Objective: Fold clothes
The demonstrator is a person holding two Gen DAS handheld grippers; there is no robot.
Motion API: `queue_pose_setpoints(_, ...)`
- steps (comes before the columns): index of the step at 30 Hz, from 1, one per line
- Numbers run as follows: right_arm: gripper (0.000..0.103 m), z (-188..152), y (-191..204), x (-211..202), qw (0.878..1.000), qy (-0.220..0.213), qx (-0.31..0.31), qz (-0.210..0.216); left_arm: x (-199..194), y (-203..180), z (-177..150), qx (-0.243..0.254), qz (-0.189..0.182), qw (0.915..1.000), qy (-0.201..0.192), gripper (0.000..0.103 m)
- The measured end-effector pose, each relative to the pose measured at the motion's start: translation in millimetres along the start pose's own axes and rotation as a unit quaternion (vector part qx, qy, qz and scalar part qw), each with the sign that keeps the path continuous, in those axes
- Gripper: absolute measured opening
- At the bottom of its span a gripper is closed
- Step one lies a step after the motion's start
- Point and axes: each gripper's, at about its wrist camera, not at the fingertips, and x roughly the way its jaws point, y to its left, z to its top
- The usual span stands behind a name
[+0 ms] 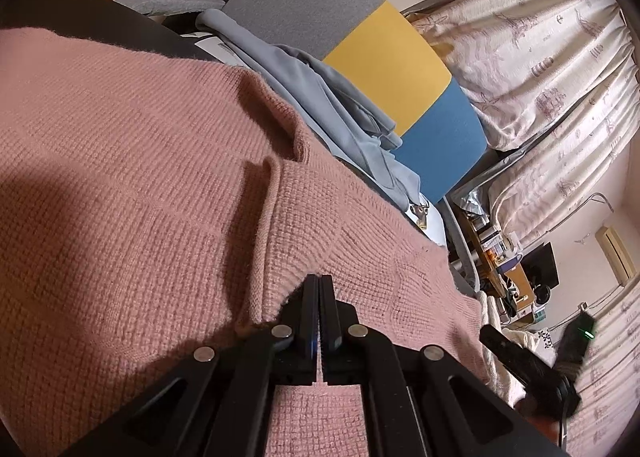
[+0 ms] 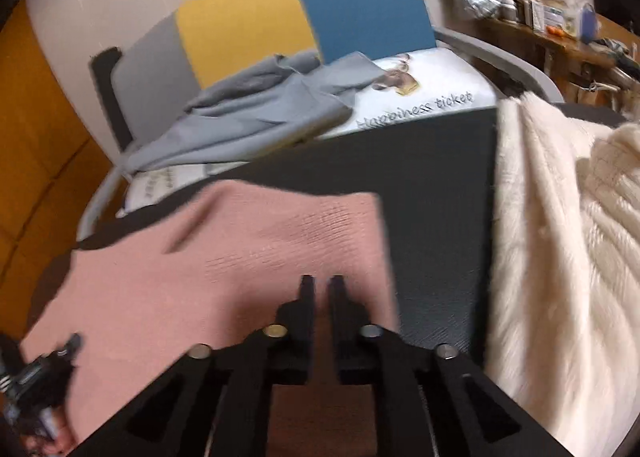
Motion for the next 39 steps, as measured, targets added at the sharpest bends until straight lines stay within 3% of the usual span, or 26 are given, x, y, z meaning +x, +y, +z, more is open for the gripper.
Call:
queue_pose_setpoints(1,0.031,-8,22,-5,0.999,-0.004,-0.035,0.011,0,0,0,0.0,0.0,1.0,0.0,0.002)
queue_pose_setpoints(3,0.034,-24,58,-10,0.996,-0.01,-0.091,0.023,0,-1,1,0.001,0.003,1.0,0.002,0.002)
queue_pose_setpoints(6,0.034,-51,91,6,0.991,0.016,-0.132,-0.005,-3,-3,4,0.003,0.005,0.9999,0.013,0.001)
queue_pose_setpoints(9,0.034,-53,89,15,0.993,0.025,-0.115,-0.013,-19,5,12,0.0,-0.002,0.9998,0.018,0.005)
queue_pose_setpoints(10,0.034,-53,86,15,0.994,0.024,-0.106,-0.01,-27,10,17,-0.005,-0.002,0.9999,0.015,0.014)
queue_pose_setpoints(15,0.036,-59,85,10,0.994,0.023,-0.109,-0.011,-101,67,55,-0.053,0.06,0.9942,-0.072,0.02)
queue_pose_setpoints(19,0.037,-57,90,14,0.992,0.022,-0.121,-0.02,-169,131,91,-0.097,0.178,0.9683,-0.146,0.023)
queue_pose_setpoints(23,0.038,-52,87,19,0.993,0.022,-0.115,-0.011,-226,189,110,-0.141,0.278,0.9318,-0.186,0.023)
queue_pose_setpoints(26,0.039,-50,85,20,0.994,0.023,-0.111,-0.004,-257,227,116,-0.192,0.324,0.9031,-0.206,0.025)
queue_pose_setpoints(31,0.041,-48,82,21,0.994,0.024,-0.104,0.007,-282,289,112,-0.305,0.325,0.8711,-0.207,0.027)
queue_pose_setpoints(34,0.042,-48,81,21,0.995,0.024,-0.101,0.01,-291,305,111,-0.331,0.294,0.8664,-0.232,0.029)
queue_pose_setpoints(39,0.042,-48,82,20,0.994,0.024,-0.102,0.009,-281,316,120,-0.341,0.256,0.8681,-0.254,0.031)
